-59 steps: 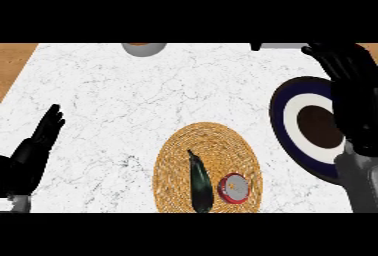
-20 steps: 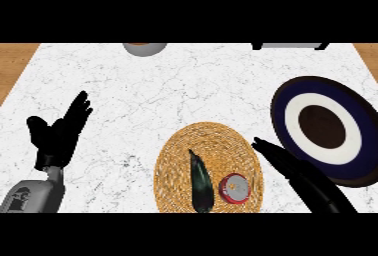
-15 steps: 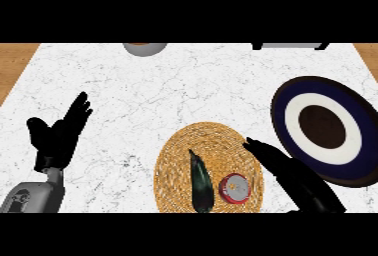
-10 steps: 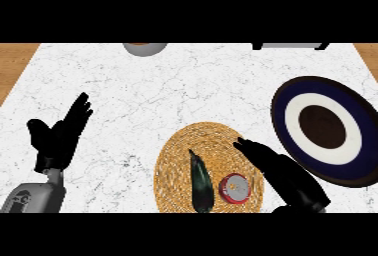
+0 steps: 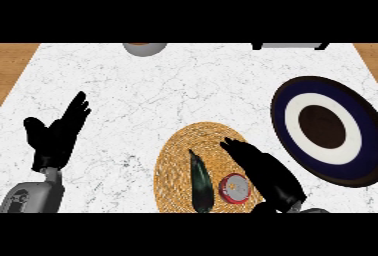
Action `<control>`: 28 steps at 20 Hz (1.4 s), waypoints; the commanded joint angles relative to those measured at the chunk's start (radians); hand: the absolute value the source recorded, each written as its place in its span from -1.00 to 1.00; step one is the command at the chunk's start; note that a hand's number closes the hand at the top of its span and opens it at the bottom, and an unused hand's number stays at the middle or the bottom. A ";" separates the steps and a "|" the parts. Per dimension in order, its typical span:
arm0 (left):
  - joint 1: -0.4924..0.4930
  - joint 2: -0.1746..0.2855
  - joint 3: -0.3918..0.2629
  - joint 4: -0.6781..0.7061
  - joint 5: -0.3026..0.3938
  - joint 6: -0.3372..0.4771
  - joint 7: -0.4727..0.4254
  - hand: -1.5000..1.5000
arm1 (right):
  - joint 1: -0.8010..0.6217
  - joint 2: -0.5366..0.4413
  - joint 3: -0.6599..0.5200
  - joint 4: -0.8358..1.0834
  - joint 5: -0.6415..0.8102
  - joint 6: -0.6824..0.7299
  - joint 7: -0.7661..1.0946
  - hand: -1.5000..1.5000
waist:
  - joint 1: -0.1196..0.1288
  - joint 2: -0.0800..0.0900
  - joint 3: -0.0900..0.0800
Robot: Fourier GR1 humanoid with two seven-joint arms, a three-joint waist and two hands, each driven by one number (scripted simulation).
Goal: Pick the can from the placemat and place it in the plate
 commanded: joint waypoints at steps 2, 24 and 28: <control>0.003 -0.006 0.022 -0.012 -0.021 -0.012 0.016 0.00 | 0.030 -0.005 -0.021 0.099 0.073 -0.036 -0.121 -1.00 | -0.001 0.000 0.000; 0.003 -0.044 0.060 0.006 -0.036 -0.065 -0.005 0.00 | 0.004 0.093 -0.007 0.092 0.224 -0.053 -0.201 1.00 | -0.002 -0.001 0.000; -0.038 -0.040 0.080 0.048 -0.050 -0.042 -0.011 0.00 | 0.118 0.038 0.058 -0.127 0.190 -0.039 -0.284 1.00 | -0.011 -0.002 0.000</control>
